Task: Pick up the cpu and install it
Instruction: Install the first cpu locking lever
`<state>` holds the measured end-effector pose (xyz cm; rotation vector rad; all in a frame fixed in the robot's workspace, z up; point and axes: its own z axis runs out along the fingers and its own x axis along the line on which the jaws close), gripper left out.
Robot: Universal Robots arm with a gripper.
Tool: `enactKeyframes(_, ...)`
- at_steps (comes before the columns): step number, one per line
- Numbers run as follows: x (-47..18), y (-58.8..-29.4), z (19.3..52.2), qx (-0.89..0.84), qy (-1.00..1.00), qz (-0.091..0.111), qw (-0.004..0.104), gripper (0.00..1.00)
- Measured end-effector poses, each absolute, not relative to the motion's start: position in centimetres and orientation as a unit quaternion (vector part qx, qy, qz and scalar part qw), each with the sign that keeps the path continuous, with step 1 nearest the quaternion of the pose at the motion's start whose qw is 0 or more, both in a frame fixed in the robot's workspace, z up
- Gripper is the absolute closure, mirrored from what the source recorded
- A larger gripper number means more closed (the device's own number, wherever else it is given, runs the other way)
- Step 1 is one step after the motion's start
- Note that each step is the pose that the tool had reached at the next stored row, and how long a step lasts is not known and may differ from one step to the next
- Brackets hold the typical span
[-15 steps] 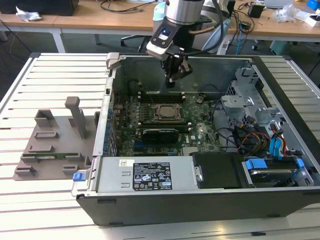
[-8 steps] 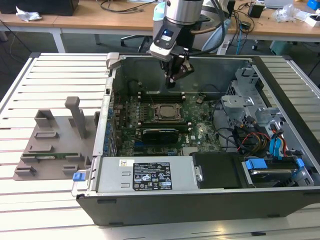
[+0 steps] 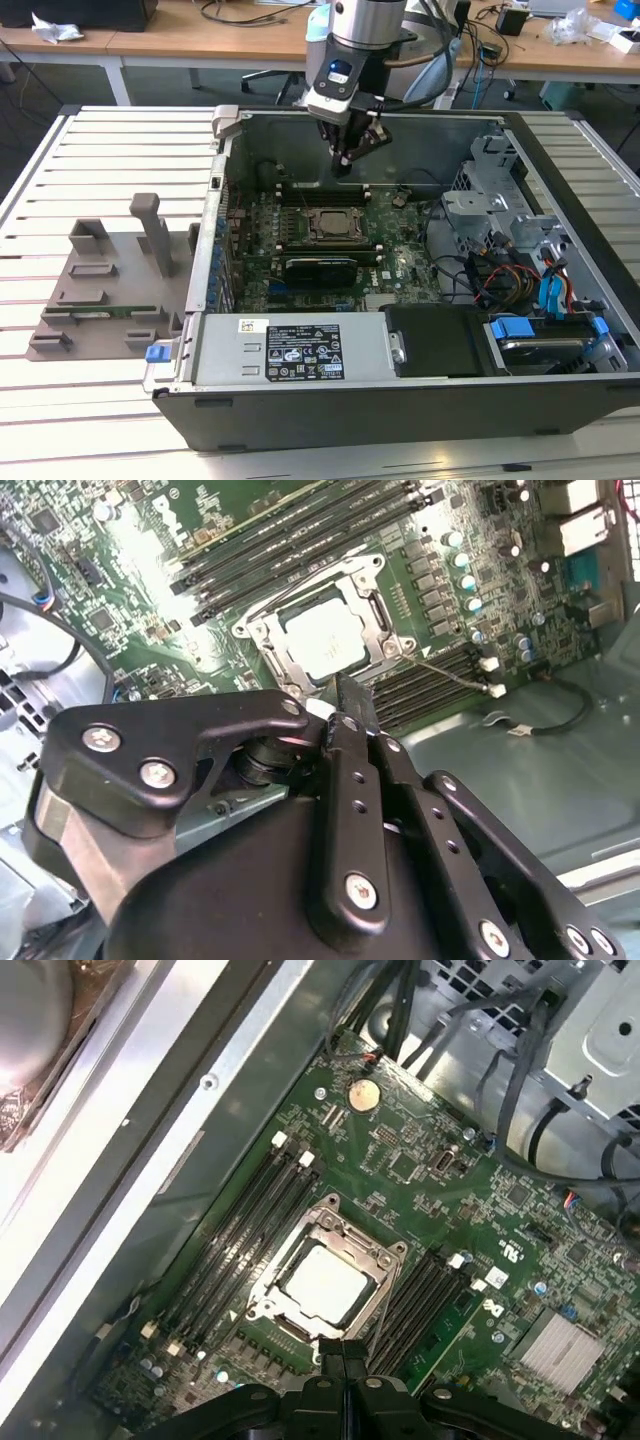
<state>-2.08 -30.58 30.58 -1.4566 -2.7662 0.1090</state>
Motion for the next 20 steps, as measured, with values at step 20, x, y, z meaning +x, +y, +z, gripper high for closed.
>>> enactKeyframes(20,-2.08,-30.58,30.58,-0.359,-0.933,0.035,0.003,0.89)
